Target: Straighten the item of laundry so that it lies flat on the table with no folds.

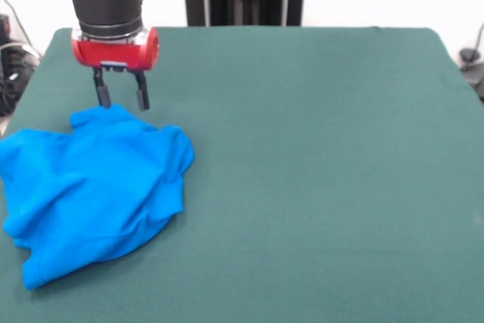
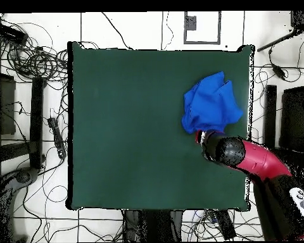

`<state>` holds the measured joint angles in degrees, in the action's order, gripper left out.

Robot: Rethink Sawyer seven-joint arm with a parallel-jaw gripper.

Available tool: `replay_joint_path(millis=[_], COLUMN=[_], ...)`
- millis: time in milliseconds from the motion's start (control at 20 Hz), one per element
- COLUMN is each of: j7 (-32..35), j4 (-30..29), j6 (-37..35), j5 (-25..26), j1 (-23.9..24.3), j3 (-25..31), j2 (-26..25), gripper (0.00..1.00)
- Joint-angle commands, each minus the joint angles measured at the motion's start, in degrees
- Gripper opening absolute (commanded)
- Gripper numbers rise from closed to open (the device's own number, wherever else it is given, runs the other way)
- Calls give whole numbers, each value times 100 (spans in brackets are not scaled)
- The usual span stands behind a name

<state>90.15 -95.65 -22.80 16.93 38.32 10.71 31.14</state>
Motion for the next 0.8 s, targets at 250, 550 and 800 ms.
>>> replay_joint_path(millis=[250,550,800], j7=[228,-421,-749], j4=[270,931,1234], j6=[177,-289,-598], j5=[126,235,300], j1=[-41,144,291], j3=[437,660,732], j2=[-679,-897,-914], gripper=[100,100,100])
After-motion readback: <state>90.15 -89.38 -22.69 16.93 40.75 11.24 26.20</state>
